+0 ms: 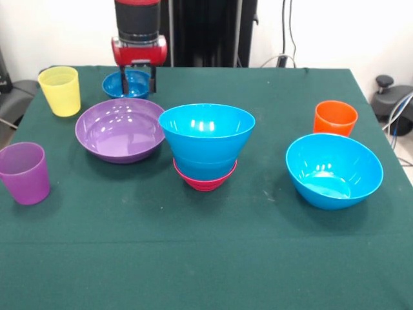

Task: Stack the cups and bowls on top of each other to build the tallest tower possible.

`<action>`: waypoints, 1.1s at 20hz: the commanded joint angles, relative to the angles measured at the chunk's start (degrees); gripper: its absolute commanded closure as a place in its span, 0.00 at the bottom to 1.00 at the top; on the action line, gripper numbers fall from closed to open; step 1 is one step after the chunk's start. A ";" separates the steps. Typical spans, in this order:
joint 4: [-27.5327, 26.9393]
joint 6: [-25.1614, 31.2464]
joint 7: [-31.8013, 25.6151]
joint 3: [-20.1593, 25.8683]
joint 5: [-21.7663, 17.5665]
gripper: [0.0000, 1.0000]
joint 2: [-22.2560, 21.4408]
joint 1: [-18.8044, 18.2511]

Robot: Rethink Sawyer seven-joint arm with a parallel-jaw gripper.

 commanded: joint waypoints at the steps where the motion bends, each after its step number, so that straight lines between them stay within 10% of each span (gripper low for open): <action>1: 7.66 0.44 -8.37 2.49 4.66 0.00 -8.58 -2.47; 8: 10.00 0.04 -7.68 2.55 4.57 0.00 -9.05 -3.54; 22: 5.09 -9.81 9.30 -10.31 -7.68 0.00 -0.85 9.64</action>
